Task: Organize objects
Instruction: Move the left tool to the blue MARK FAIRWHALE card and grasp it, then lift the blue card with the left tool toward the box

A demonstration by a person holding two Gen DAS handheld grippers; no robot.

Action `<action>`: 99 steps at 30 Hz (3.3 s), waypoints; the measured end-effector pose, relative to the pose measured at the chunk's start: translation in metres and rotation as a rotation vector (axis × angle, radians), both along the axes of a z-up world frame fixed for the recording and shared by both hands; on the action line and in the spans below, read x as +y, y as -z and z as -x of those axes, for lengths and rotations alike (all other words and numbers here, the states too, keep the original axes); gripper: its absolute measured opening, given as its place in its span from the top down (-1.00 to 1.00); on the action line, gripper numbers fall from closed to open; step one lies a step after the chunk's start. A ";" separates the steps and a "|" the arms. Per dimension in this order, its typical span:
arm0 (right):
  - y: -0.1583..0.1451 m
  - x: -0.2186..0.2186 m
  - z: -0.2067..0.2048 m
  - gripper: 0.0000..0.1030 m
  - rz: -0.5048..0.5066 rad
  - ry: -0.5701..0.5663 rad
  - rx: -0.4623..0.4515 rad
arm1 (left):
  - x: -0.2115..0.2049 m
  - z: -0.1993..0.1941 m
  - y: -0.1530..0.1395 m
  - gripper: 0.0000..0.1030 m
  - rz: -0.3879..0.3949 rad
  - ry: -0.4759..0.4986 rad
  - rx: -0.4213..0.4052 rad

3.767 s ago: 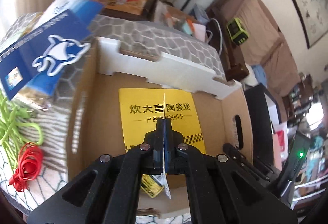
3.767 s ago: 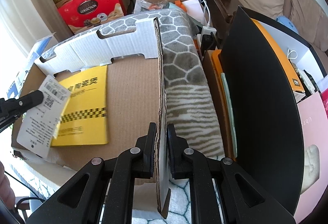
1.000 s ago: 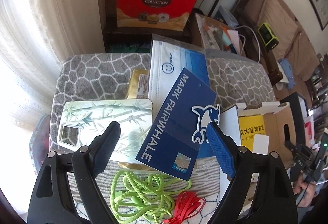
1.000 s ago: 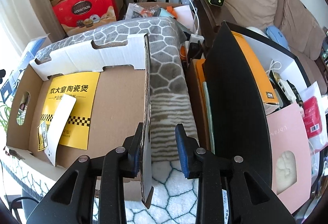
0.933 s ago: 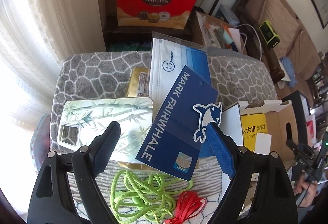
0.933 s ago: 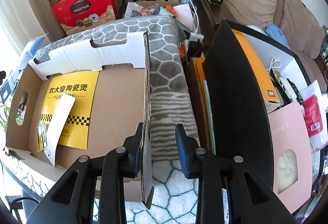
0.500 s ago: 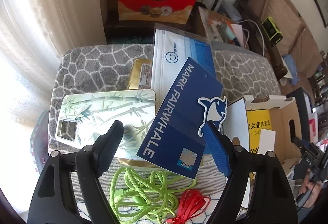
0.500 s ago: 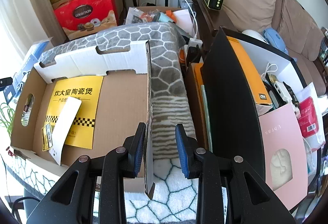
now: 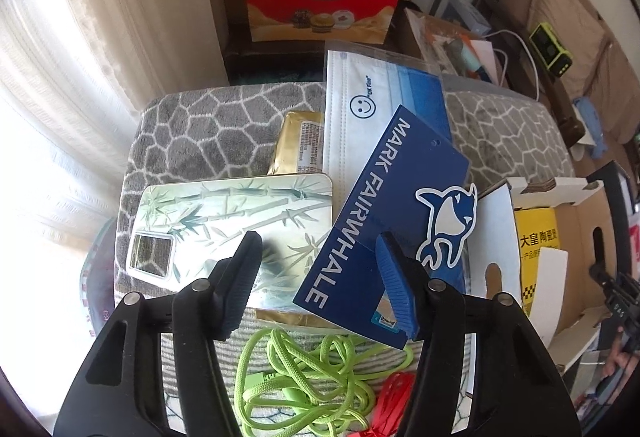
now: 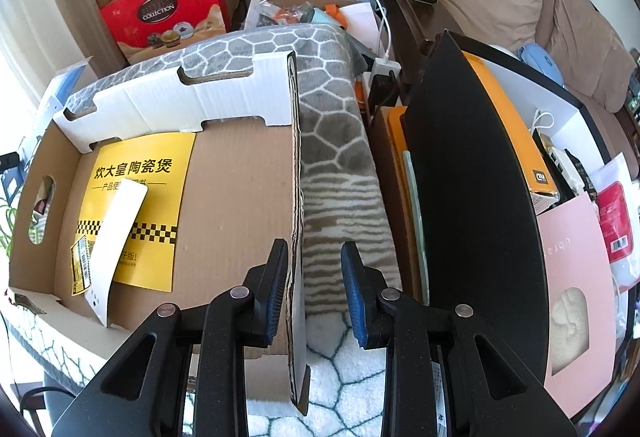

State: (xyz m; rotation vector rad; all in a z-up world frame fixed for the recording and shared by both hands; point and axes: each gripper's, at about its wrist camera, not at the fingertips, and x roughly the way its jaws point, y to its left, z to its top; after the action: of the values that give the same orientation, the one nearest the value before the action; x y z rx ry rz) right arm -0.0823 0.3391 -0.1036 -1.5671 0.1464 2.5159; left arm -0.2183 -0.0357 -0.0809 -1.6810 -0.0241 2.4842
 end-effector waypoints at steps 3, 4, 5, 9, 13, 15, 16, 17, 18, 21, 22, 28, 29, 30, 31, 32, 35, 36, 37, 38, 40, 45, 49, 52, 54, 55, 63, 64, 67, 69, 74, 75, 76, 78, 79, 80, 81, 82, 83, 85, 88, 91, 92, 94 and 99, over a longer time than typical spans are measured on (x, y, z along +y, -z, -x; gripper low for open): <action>0.001 0.001 0.000 0.47 0.001 0.001 -0.002 | -0.005 0.000 -0.002 -0.08 -0.029 -0.016 -0.007; 0.001 0.002 0.000 0.47 0.000 0.001 -0.003 | -0.007 0.001 -0.003 -0.08 -0.037 -0.023 -0.012; 0.001 0.002 0.000 0.47 0.001 0.000 -0.002 | -0.009 0.002 -0.003 -0.09 -0.042 -0.030 -0.015; 0.001 0.002 0.001 0.47 0.002 0.001 -0.001 | -0.021 -0.001 -0.013 -0.23 -0.096 -0.067 0.015; 0.001 0.002 0.001 0.47 0.005 0.000 -0.001 | -0.014 -0.007 -0.032 -0.50 -0.070 -0.015 0.088; 0.001 0.002 0.002 0.47 0.007 0.000 -0.002 | -0.001 -0.009 -0.037 -0.62 -0.042 0.046 0.101; 0.002 0.001 0.002 0.47 0.009 -0.001 -0.002 | 0.009 -0.009 -0.038 -0.63 -0.023 0.090 0.105; 0.002 0.001 0.002 0.47 0.010 -0.001 -0.001 | 0.016 -0.010 -0.039 -0.64 -0.010 0.115 0.107; 0.002 0.000 0.003 0.47 0.011 -0.003 -0.002 | 0.024 -0.010 -0.039 -0.64 0.009 0.140 0.107; 0.003 -0.002 0.003 0.47 0.013 -0.007 -0.003 | 0.050 -0.009 -0.035 -0.67 0.078 0.221 0.102; 0.004 -0.003 0.003 0.47 0.013 -0.008 -0.004 | 0.056 -0.009 -0.033 -0.75 0.084 0.239 0.094; 0.004 -0.003 0.002 0.47 0.014 -0.007 -0.005 | 0.088 -0.005 -0.018 -0.76 0.150 0.361 0.061; 0.004 -0.002 0.002 0.47 0.016 -0.006 -0.004 | 0.093 -0.004 -0.015 -0.76 0.184 0.374 0.064; 0.004 -0.001 0.002 0.47 0.017 -0.006 -0.003 | 0.097 -0.003 -0.013 -0.76 0.212 0.387 0.069; 0.004 0.000 0.002 0.47 0.019 -0.005 -0.002 | 0.099 -0.003 -0.011 -0.76 0.221 0.399 0.068; 0.004 0.000 0.002 0.47 0.020 -0.004 -0.002 | 0.100 -0.003 -0.009 -0.76 0.222 0.410 0.066; 0.006 0.003 0.001 0.47 0.024 -0.002 -0.003 | 0.105 -0.003 -0.005 -0.80 0.234 0.434 0.059; 0.006 0.004 0.001 0.47 0.025 -0.002 -0.005 | 0.105 -0.001 -0.004 -0.80 0.247 0.435 0.058; 0.007 0.004 0.001 0.47 0.027 -0.001 -0.006 | 0.106 0.001 -0.002 -0.80 0.262 0.431 0.056; 0.007 0.005 0.001 0.47 0.028 -0.001 -0.006 | 0.106 0.003 0.001 -0.80 0.280 0.426 0.051; 0.007 0.005 0.001 0.47 0.028 -0.001 -0.007 | 0.105 0.007 0.004 -0.80 0.307 0.408 0.044; 0.006 0.006 0.001 0.47 0.027 -0.003 -0.003 | 0.092 0.016 0.005 -0.80 0.287 0.357 0.022; 0.004 0.005 0.003 0.47 0.026 -0.007 -0.002 | 0.081 0.023 0.007 -0.81 0.242 0.327 -0.003; 0.004 0.004 0.004 0.47 0.025 -0.010 -0.003 | 0.080 0.025 0.009 -0.82 0.256 0.324 -0.007; 0.004 0.004 0.004 0.47 0.025 -0.009 -0.004 | 0.081 0.025 0.011 -0.82 0.268 0.333 -0.007; 0.004 0.005 0.004 0.47 0.026 -0.008 -0.005 | 0.083 0.025 0.012 -0.82 0.279 0.341 -0.004; 0.005 0.008 0.002 0.47 0.032 -0.001 -0.007 | 0.079 0.030 0.014 -0.75 0.260 0.324 -0.013; 0.005 0.008 0.002 0.47 0.031 -0.002 -0.007 | 0.077 0.031 0.013 -0.63 0.254 0.318 -0.012; 0.005 0.008 0.002 0.47 0.030 -0.004 -0.005 | 0.070 0.033 0.010 -0.48 0.224 0.298 -0.012; 0.005 0.007 0.002 0.47 0.030 -0.004 -0.004 | 0.066 0.034 0.008 -0.43 0.207 0.289 -0.010; 0.003 0.005 0.003 0.47 0.030 -0.009 -0.003 | 0.059 0.032 0.007 -0.43 0.225 0.279 0.007; 0.003 0.004 0.004 0.47 0.029 -0.009 -0.004 | 0.059 0.031 0.007 -0.44 0.236 0.278 0.013; 0.003 0.003 0.004 0.47 0.028 -0.010 -0.005 | 0.059 0.030 0.007 -0.51 0.245 0.278 0.017; 0.003 0.002 0.005 0.47 0.027 -0.010 -0.006 | 0.058 0.029 0.010 -0.64 0.270 0.279 0.015; 0.003 0.002 0.005 0.47 0.027 -0.011 -0.006 | 0.058 0.028 0.011 -0.66 0.283 0.284 0.017; 0.003 0.002 0.005 0.47 0.027 -0.010 -0.005 | 0.059 0.027 0.012 -0.66 0.294 0.289 0.017; 0.003 0.002 0.005 0.47 0.028 -0.009 -0.005 | 0.059 0.027 0.013 -0.66 0.298 0.293 0.018; 0.003 0.002 0.005 0.47 0.029 -0.009 -0.005 | 0.060 0.026 0.014 -0.55 0.298 0.300 0.022; 0.003 0.002 0.005 0.47 0.028 -0.010 -0.006 | 0.060 0.025 0.014 -0.42 0.287 0.309 0.020; 0.003 0.002 0.005 0.47 0.028 -0.010 -0.006 | 0.062 0.023 0.013 -0.38 0.289 0.317 0.031; 0.004 0.003 0.004 0.47 0.029 -0.009 -0.008 | 0.063 0.021 0.010 -0.31 0.268 0.333 0.041; 0.004 0.003 0.004 0.47 0.029 -0.009 -0.007 | 0.054 0.022 -0.001 -0.21 0.171 0.312 0.039; 0.004 0.003 0.004 0.47 0.029 -0.009 -0.007 | 0.050 0.023 -0.004 -0.20 0.140 0.306 0.038; 0.004 0.003 0.004 0.47 0.030 -0.009 -0.008 | 0.042 0.025 -0.012 -0.17 0.055 0.289 0.029; 0.004 0.003 0.004 0.47 0.032 -0.014 -0.006 | 0.031 0.025 -0.021 -0.11 -0.023 0.256 0.016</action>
State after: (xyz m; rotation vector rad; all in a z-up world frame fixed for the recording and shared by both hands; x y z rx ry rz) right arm -0.0859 0.3419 -0.1073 -1.5934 0.1760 2.5311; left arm -0.2436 -0.0043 -0.0602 -1.5461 0.1535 2.2996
